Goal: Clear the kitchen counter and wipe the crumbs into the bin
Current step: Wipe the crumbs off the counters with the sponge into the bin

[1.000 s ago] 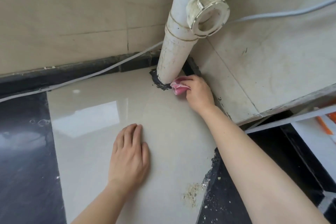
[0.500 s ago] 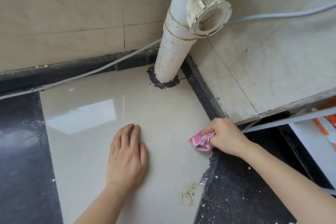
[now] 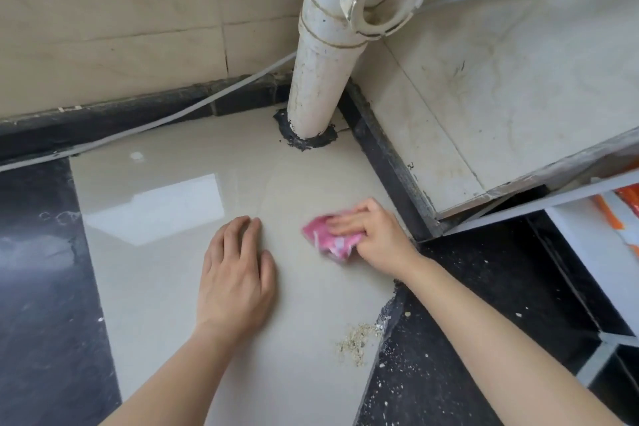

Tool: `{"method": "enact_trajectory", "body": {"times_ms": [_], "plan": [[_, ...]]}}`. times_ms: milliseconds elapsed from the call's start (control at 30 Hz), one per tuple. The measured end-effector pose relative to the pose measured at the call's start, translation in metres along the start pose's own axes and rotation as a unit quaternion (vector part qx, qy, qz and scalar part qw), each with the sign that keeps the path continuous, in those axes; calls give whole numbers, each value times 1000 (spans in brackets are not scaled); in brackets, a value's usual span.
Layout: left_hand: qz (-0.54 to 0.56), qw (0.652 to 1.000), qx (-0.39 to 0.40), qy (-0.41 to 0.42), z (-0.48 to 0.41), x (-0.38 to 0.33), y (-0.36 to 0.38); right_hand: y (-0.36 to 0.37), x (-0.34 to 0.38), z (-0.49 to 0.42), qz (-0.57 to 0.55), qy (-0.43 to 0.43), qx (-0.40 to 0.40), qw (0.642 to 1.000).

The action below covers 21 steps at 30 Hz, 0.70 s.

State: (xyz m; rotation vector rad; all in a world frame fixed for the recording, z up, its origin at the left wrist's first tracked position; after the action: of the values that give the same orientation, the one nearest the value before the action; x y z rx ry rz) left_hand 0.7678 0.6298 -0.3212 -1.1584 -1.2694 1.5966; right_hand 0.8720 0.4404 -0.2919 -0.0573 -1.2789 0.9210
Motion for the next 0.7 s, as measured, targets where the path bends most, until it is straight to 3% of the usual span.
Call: {"method": "enact_trajectory", "body": {"times_ms": [133,200,267,367,433,500,600,700], "plan": [[1,1000,6,-6,1,0,0,-23,-16,48,45,128,128,982],[-2,1000,5,-3,1,-1,0,-38,-3,42,8,109,66,992],[-3,1000,3,0,1,-1,1,-46,8,18,19,32,-46,998],[3,1000,-4,2,1,-1,1,-38,8,-20,166,-46,-146,974],[7,1000,-5,4,2,-1,1,-25,-5,-25,295,-54,-128,945],[13,1000,-6,4,2,-1,1,-17,-17,-8,348,-63,-129,927],[20,1000,-5,2,2,-1,1,-13,-31,40,336,-60,-170,925],[22,1000,-5,4,4,-2,-1,-17,-39,81,284,-6,-144,948]]}}
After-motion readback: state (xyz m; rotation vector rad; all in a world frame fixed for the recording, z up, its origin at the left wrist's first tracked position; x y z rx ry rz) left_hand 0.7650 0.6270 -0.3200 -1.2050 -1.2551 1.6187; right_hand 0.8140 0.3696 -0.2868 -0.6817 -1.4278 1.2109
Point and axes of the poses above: each hand's wrist, its own z-axis away from the middle knuckle, its own y-axis out of the palm, x = y × z, the point moved 4 cm from there along -z, towards the middle knuckle, and after that the axes turned 15 degrees about -z, right-handed, at the moved point
